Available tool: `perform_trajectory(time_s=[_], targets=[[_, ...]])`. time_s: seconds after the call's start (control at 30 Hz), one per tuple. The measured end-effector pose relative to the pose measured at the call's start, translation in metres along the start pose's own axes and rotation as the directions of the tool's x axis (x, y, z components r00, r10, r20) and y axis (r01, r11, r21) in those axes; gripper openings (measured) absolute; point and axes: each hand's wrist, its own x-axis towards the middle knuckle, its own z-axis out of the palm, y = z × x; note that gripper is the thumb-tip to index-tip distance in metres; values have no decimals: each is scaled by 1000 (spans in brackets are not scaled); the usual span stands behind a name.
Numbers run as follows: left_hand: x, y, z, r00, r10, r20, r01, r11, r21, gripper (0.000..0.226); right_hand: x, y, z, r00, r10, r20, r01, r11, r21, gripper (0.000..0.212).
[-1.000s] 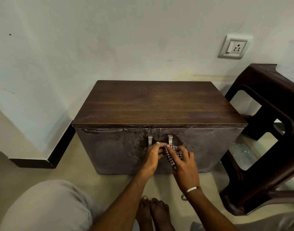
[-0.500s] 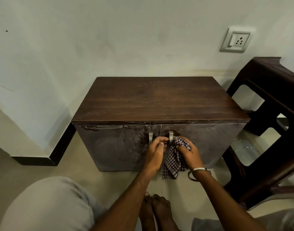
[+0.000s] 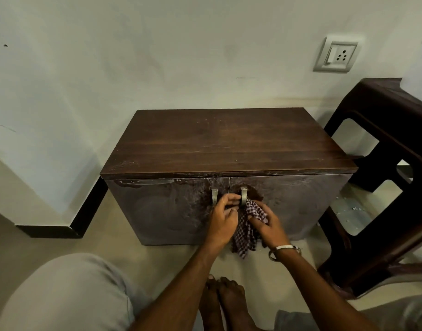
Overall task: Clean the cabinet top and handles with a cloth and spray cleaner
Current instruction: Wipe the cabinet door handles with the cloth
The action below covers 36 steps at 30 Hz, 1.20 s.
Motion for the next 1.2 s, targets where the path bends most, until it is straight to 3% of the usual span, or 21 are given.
perform_trajectory(time_s=[0.1,0.3,0.43,0.57,0.77,0.9,1.0,1.07,1.2], targets=[[-1,2,0,1000,11,5,-11,1000,7,32,0,5,19,996,-37,-76,34,999,-37,42],[-3,8,-7,998,51,32,-53,998,38,35,-6,-2,62,925,-40,-379,97,986,133,46],[-2,7,-12,997,61,46,-65,995,79,38,-19,3,74,861,-208,-465,214,976,-40,49],[-2,7,-14,998,44,33,-47,994,103,27,-21,1,67,826,-395,-403,261,901,-347,50],[-1,9,-13,999,-33,23,32,999,39,31,-10,-10,59,791,-551,-265,207,649,-732,49],[-1,7,-13,996,-82,21,80,993,84,28,-12,1,56,810,-554,-189,179,542,-821,42],[-2,0,-12,987,-153,50,148,984,101,41,-12,7,52,825,-546,-148,166,484,-859,37],[-3,-1,-11,981,-191,47,186,978,91,47,-12,7,50,824,-547,-144,167,478,-863,40],[-3,8,-11,982,-186,42,185,982,27,30,-13,0,53,801,-580,-147,207,499,-841,46]])
